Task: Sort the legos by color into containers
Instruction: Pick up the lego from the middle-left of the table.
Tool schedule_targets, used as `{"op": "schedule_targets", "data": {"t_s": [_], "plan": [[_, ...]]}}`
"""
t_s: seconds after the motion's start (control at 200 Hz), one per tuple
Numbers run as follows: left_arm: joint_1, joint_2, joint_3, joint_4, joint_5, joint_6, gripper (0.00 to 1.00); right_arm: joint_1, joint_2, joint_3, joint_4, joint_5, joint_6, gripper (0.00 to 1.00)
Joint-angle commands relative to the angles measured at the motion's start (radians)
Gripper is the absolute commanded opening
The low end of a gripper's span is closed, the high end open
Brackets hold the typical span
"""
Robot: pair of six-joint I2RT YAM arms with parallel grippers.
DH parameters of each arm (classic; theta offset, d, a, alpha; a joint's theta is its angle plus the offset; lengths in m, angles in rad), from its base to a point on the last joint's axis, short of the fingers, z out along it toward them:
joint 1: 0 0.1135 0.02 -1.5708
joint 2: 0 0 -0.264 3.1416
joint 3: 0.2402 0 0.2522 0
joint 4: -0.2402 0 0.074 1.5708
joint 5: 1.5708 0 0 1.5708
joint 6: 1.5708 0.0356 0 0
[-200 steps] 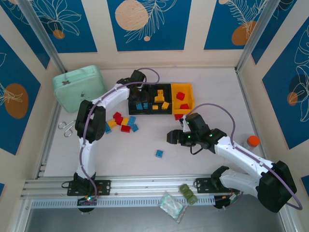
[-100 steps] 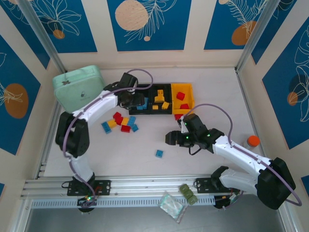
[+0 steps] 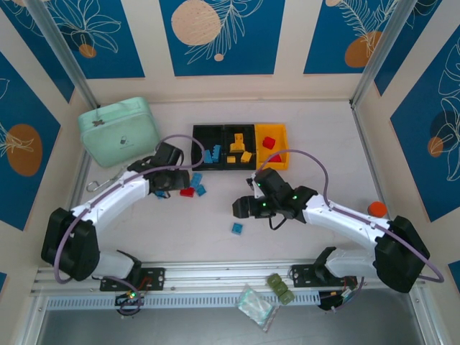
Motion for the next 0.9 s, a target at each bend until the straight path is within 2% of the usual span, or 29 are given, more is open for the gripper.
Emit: {"op": "schedule_targets", "data": {"t_s": [0.0,0.305,0.565,0.685,0.805,0.89], "plan": [[0.024,-0.034,-0.078,0.017,-0.092,-0.045,0.74,0.027,0.031,0.039,0.008,0.011,-0.018,0.69],[0.076,0.032,-0.177,0.128,-0.104,-0.058,0.73,0.062,0.069,0.067,-0.001,0.031,-0.019,0.69],[0.132,0.117,-0.180,0.200,-0.102,-0.042,0.65,0.065,0.074,0.080,-0.016,0.035,-0.020,0.68],[0.155,0.138,-0.184,0.225,-0.092,-0.031,0.57,0.064,0.077,0.085,-0.023,0.039,-0.022,0.68],[0.165,0.156,-0.178,0.229,-0.062,-0.016,0.40,0.064,0.086,0.092,-0.024,0.039,-0.022,0.68],[0.165,0.141,-0.184,0.225,-0.044,-0.014,0.31,0.064,0.096,0.100,-0.025,0.036,-0.025,0.68]]}}
